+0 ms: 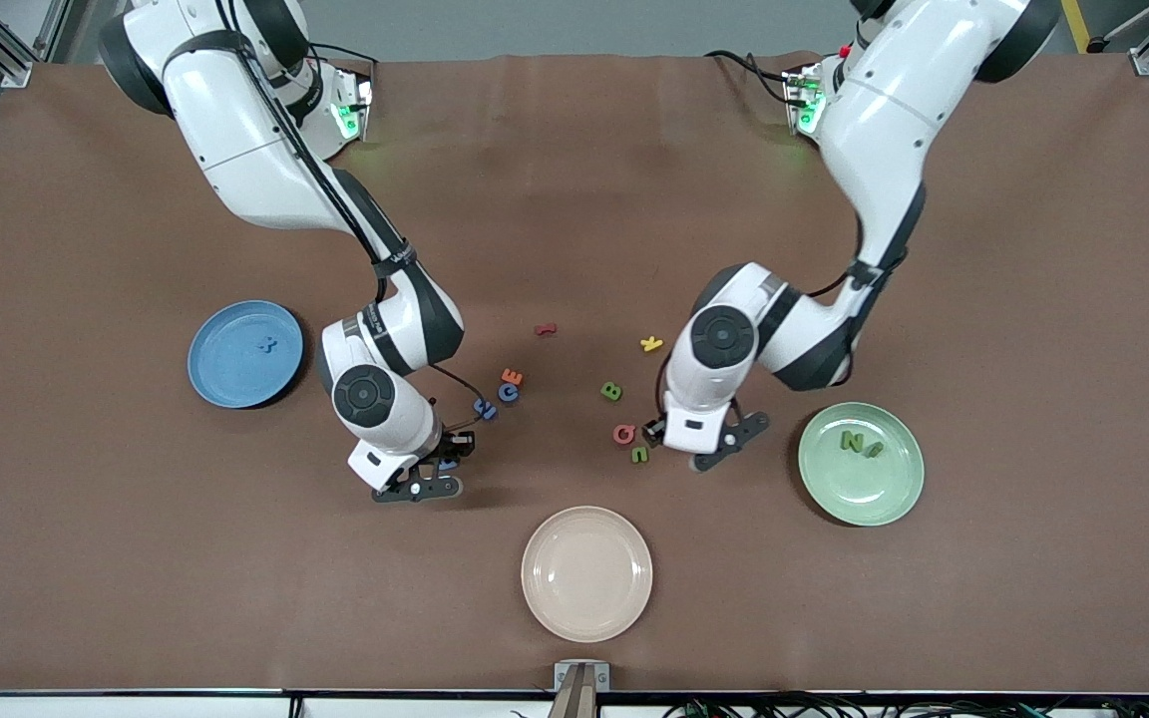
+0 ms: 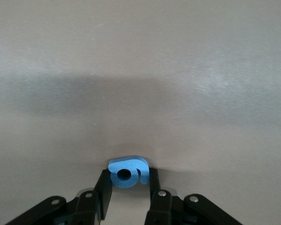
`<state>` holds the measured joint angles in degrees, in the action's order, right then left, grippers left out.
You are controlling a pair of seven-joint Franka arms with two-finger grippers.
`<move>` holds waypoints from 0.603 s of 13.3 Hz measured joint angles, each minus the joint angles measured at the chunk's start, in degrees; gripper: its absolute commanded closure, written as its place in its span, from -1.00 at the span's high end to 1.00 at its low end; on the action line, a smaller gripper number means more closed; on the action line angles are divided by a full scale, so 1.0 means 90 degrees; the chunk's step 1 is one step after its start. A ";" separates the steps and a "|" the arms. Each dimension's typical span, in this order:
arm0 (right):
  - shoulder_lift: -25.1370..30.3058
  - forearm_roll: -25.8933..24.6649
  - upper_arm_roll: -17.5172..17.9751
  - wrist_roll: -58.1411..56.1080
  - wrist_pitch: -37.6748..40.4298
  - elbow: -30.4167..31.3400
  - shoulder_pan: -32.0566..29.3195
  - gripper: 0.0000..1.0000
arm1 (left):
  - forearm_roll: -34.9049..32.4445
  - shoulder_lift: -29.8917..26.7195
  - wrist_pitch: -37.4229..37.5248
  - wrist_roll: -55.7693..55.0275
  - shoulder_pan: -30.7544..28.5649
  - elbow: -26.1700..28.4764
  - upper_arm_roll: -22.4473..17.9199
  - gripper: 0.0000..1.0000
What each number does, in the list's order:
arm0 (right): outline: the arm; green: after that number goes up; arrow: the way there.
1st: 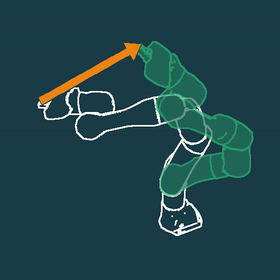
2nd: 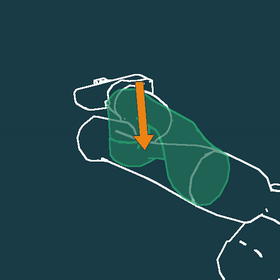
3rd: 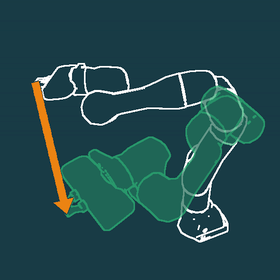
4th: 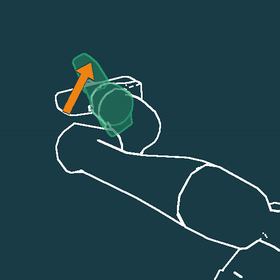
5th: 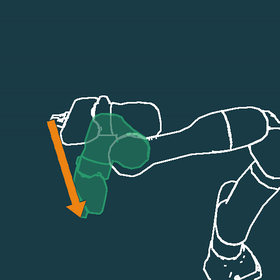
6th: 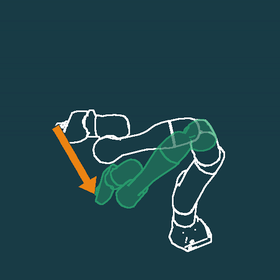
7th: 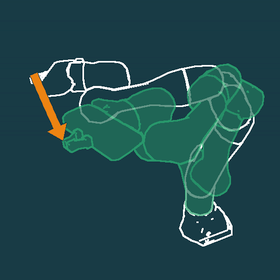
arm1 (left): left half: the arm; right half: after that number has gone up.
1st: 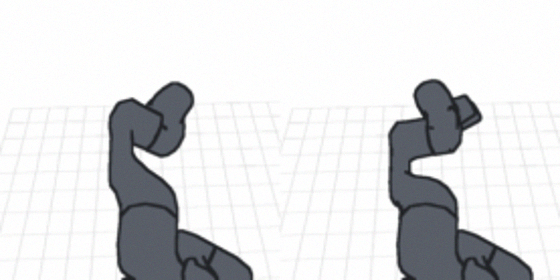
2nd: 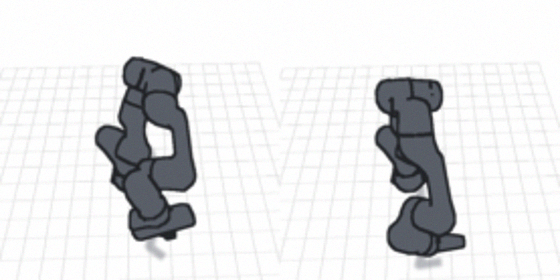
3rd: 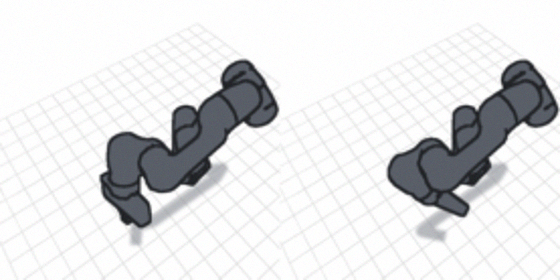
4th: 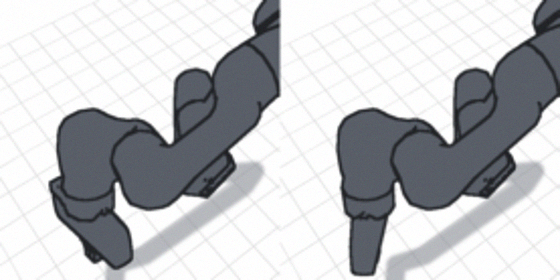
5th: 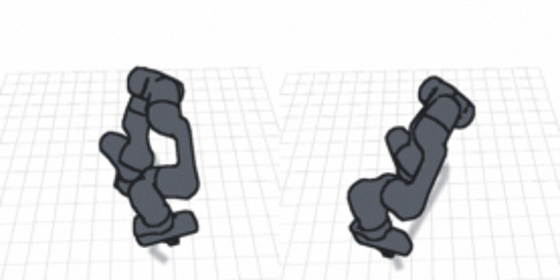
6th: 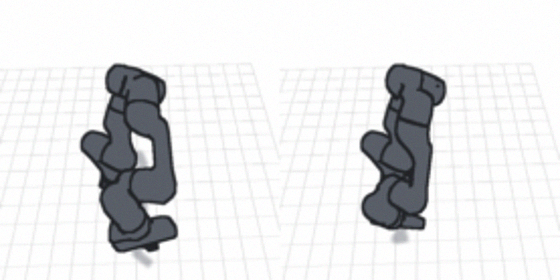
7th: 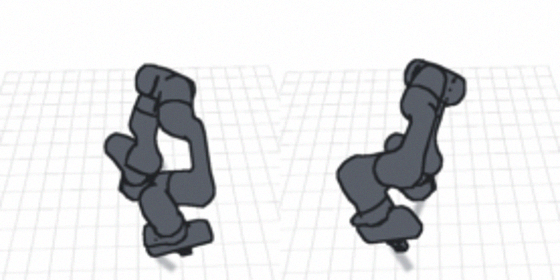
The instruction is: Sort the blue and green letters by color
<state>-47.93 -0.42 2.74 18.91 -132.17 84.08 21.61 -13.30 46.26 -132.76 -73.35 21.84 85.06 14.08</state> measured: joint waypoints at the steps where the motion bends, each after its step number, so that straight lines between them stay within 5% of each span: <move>1: 0.0075 0.0000 -0.0020 -0.0027 0.0208 0.0008 -0.0042 -0.75 | 0.0000 0.0230 -0.0014 -0.0061 0.0075 -0.0263 -0.0015 0.27; 4: 0.0821 -0.0002 -0.0050 -0.0541 0.0491 0.0590 -0.0322 -0.75 | 0.0000 0.0664 -0.0058 -0.0111 0.0268 -0.0837 -0.0093 0.23; 8: 0.2326 -0.0002 -0.0060 -0.1588 0.0552 0.2312 -0.1019 -0.75 | 0.0000 0.0810 -0.0467 -0.0111 0.0325 -0.0965 -0.0157 0.22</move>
<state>-26.99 -0.44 2.20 4.61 -127.20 104.89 12.44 -13.30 53.56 -136.96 -74.34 24.76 76.38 12.66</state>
